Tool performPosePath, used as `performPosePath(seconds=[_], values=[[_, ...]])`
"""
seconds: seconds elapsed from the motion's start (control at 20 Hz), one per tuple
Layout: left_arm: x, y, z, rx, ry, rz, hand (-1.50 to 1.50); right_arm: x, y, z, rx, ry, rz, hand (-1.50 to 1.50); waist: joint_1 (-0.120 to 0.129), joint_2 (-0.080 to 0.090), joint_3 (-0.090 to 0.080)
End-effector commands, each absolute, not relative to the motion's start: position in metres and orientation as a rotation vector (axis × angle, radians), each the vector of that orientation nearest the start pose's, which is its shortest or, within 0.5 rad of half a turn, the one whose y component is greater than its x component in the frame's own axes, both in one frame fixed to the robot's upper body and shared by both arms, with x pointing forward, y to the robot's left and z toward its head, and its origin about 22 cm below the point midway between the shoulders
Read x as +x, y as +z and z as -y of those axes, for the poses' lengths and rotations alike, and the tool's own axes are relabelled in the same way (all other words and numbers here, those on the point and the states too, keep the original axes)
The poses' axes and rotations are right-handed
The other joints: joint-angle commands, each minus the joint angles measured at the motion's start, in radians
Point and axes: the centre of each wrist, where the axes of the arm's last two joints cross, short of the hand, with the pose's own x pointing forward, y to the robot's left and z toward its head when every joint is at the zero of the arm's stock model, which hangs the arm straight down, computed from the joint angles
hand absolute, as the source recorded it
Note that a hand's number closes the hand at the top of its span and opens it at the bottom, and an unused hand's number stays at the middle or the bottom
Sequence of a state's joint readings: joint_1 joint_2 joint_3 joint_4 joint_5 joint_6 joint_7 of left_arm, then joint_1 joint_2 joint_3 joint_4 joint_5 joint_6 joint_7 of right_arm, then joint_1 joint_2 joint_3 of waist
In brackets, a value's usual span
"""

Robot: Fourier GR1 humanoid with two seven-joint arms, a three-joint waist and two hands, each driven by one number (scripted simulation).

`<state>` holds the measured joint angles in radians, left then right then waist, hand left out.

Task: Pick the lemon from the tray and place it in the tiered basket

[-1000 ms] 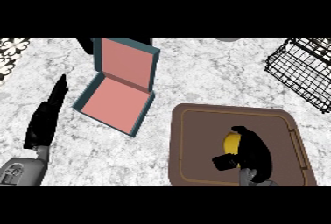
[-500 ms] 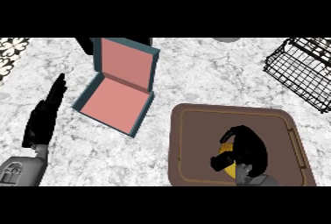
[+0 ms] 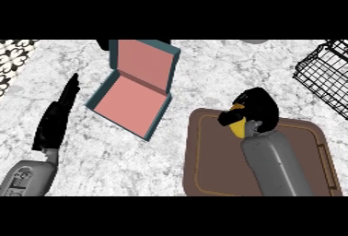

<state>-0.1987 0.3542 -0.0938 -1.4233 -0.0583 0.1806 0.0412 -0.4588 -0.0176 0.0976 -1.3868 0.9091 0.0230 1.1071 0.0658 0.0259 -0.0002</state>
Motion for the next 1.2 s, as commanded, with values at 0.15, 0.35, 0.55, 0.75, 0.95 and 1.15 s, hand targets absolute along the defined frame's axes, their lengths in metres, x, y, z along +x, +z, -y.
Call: performPosePath(seconds=[0.15, 0.35, 0.55, 0.75, 0.95, 1.15], values=[[0.3, 0.049, -0.273, 0.373, -0.294, 1.599, 0.0, 0.402, 0.152, 0.167, -1.088, 0.068, 0.878, 1.5, 0.04, 0.011, 0.001], [0.294, 0.038, -0.267, 0.357, -0.307, 1.585, 0.0, 0.418, 0.182, 0.174, -1.307, -0.053, 0.996, 1.5, 0.038, 0.006, -0.001], [0.301, 0.044, -0.267, 0.366, -0.297, 1.594, 0.0, 0.435, 0.224, 0.173, -1.463, -0.123, 1.066, 1.5, 0.027, 0.003, -0.001], [0.299, 0.043, -0.276, 0.377, -0.294, 1.581, 0.0, 0.45, 0.252, 0.172, -1.575, -0.148, 1.041, 1.5, 0.012, -0.003, -0.002], [0.297, 0.034, -0.261, 0.387, -0.292, 1.571, 0.0, 0.464, 0.277, 0.182, -1.691, -0.073, 0.885, 1.5, 0.002, -0.004, -0.002], [0.292, 0.037, -0.284, 0.395, -0.267, 1.565, 0.0, 0.473, 0.282, 0.209, -1.608, -0.085, 0.915, 1.5, -0.002, -0.005, 0.0]])
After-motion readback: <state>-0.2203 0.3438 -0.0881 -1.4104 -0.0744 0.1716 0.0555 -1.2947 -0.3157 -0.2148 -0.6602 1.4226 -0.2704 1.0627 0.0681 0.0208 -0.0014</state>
